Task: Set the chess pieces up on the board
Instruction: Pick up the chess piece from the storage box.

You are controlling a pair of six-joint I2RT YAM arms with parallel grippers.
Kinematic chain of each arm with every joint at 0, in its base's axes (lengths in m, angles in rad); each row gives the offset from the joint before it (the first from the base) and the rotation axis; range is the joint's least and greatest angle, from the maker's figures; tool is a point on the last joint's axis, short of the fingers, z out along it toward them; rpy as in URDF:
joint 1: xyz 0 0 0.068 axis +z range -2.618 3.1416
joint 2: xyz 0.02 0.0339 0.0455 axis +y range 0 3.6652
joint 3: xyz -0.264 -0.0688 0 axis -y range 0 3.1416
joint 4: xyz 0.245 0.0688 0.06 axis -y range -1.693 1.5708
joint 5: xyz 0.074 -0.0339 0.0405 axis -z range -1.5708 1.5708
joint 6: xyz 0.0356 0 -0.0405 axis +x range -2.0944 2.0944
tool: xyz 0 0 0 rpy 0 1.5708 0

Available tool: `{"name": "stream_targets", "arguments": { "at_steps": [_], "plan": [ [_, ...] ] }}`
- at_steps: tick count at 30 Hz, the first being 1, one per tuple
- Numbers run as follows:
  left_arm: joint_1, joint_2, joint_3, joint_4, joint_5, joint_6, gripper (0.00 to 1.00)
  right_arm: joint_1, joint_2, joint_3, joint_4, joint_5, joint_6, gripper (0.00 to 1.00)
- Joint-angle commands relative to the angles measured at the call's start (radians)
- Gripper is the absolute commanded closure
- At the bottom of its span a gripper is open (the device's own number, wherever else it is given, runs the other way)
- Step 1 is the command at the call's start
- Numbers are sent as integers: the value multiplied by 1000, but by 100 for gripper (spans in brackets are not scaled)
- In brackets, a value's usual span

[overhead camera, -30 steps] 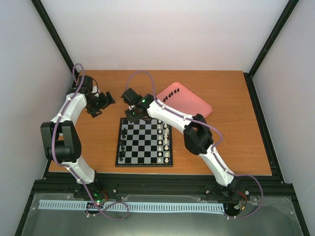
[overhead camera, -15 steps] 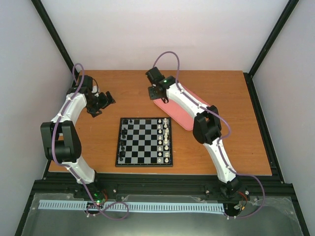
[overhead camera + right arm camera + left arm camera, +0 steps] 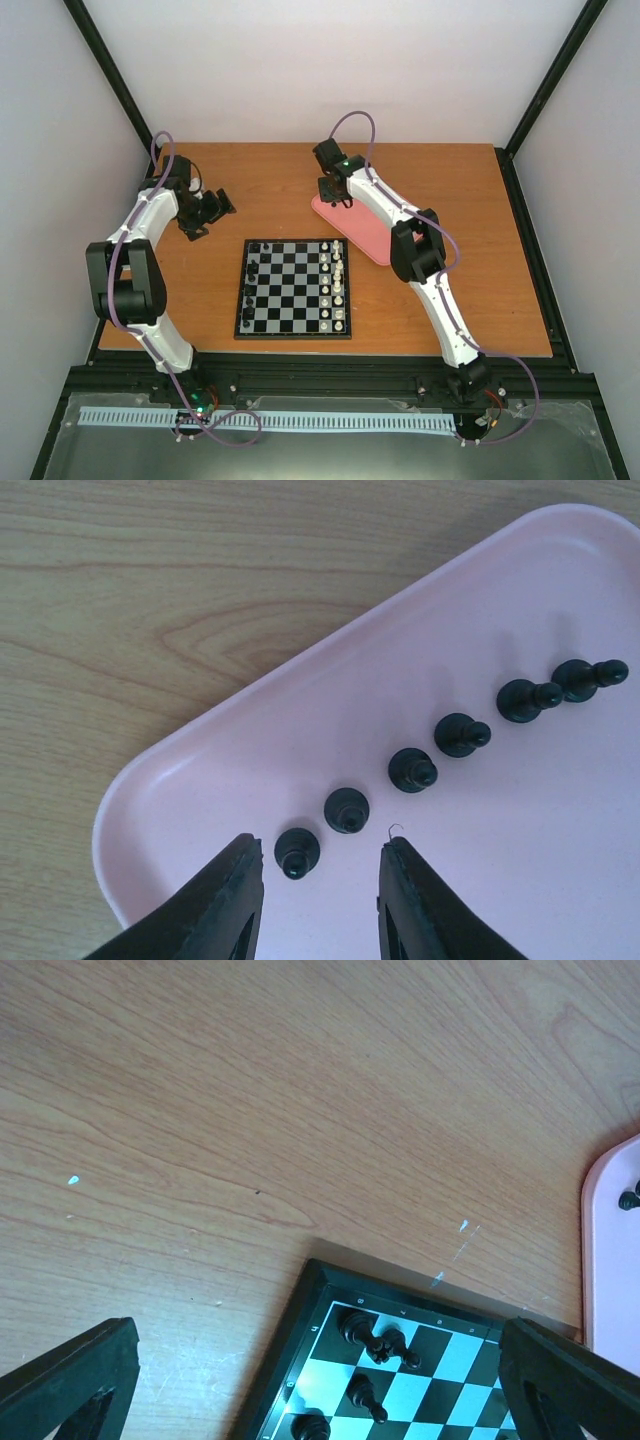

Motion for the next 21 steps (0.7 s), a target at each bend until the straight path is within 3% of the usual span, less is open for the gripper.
{"name": "stream_targets", "arguments": {
  "at_steps": [1, 21],
  "plan": [
    [9, 9, 47, -7, -12, 18, 0, 5, 7, 26, -2, -10, -9, 62],
    [8, 18, 65, -19, -17, 21, 0, -1, 53, 30, 10, -44, -9, 66]
  ]
}}
